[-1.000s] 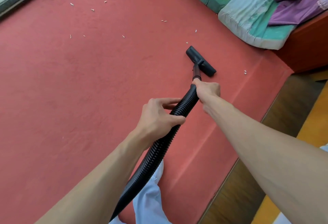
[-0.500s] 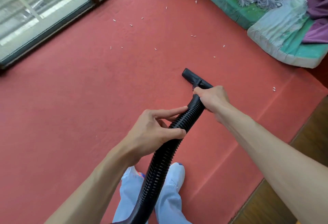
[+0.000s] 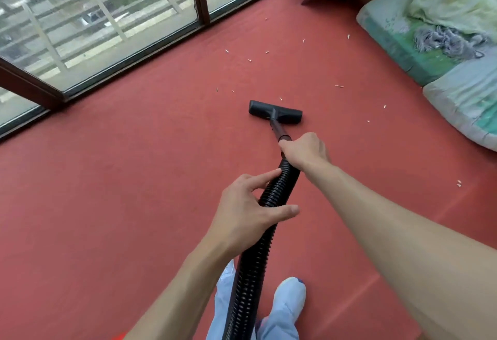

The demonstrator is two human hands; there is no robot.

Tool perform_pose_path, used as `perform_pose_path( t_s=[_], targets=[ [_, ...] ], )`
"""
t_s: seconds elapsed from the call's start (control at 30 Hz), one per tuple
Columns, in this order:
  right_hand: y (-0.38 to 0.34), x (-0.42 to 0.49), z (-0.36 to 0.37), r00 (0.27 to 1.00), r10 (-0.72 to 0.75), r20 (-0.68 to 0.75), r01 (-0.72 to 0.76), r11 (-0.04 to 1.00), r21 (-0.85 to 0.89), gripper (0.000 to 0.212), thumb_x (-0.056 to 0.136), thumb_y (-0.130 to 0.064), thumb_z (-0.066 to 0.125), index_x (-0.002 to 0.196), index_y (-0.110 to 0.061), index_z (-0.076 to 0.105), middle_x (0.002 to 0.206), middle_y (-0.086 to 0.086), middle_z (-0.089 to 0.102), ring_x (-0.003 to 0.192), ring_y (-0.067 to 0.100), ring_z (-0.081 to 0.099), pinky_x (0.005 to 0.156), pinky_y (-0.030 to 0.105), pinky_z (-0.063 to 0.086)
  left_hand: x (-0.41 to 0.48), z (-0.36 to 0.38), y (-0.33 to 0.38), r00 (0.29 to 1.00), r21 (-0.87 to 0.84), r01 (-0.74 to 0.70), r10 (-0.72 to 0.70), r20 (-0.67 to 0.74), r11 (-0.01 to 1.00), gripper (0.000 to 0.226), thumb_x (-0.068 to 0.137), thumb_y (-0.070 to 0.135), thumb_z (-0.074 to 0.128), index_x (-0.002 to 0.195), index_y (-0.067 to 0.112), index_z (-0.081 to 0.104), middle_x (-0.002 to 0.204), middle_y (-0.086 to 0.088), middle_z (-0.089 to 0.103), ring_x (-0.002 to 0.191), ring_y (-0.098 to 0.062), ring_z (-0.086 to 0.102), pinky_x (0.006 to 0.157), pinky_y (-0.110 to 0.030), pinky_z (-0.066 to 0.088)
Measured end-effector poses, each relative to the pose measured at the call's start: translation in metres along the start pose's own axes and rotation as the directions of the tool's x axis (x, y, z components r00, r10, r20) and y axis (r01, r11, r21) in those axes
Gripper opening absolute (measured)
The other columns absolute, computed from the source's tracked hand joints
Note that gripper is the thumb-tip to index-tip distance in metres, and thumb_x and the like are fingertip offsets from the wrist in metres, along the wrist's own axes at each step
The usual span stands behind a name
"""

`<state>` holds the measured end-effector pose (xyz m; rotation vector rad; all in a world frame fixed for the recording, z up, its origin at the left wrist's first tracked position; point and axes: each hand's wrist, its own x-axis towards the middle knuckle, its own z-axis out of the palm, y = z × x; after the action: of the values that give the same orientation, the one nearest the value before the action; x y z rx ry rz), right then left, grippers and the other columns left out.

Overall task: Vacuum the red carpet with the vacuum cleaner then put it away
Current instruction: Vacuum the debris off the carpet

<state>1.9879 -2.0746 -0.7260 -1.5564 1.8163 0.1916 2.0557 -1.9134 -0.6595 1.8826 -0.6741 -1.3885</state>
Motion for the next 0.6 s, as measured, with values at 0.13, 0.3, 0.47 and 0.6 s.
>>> perform_pose_path(
  t_s=[0.13,0.3,0.47,0.6],
  targets=[
    [-0.017,0.018,0.017,0.999,0.034,0.025,-0.038,0.988,0.146,0.029,0.079,-0.037,0.062,0.088,-0.012,0.071,0.096,0.009,0.071,0.084,0.031,0.064,0.063,0.031,0.044,0.029,-0.021,-0.006,0.998,-0.005,0.002,-0.002,-0.055,1.0,0.061,0.068,0.033,0.088,0.124,0.044,0.066,0.103,0.013,0.07,0.075,-0.018,0.072,0.078,-0.042,0.06],
    [-0.045,0.039,0.023,0.982,0.055,0.182,-0.138,0.866,0.481,0.019,0.085,-0.032,0.064,0.09,-0.014,0.068,0.091,0.006,0.071,0.078,0.021,0.065,0.064,0.033,0.054,0.067,-0.048,-0.003,0.998,-0.03,-0.001,-0.001,-0.068,1.0,0.056,0.068,0.028,0.087,0.12,0.042,0.07,0.099,0.014,0.072,0.068,-0.011,0.073,0.074,-0.037,0.061],
    [-0.076,0.04,0.032,0.992,-0.006,0.128,-0.062,0.85,0.522,0.013,0.085,-0.023,0.065,0.075,-0.016,0.062,0.077,0.004,0.06,0.073,0.021,0.054,0.067,0.031,0.043,0.075,-0.071,0.003,0.994,-0.066,0.003,-0.01,-0.106,0.998,0.056,0.069,0.027,0.087,0.12,0.042,0.069,0.098,0.014,0.073,0.065,-0.009,0.072,0.072,-0.031,0.061],
    [-0.097,0.02,0.033,0.997,-0.026,0.073,-0.012,0.878,0.478,0.015,0.086,-0.024,0.064,0.073,-0.015,0.064,0.073,0.001,0.057,0.067,0.018,0.05,0.065,0.028,0.04,0.061,-0.096,0.0,0.997,-0.116,-0.011,0.002,-0.079,0.993,0.057,0.066,0.024,0.088,0.115,0.046,0.071,0.094,0.015,0.073,0.058,-0.009,0.068,0.066,-0.026,0.058]
  ],
)
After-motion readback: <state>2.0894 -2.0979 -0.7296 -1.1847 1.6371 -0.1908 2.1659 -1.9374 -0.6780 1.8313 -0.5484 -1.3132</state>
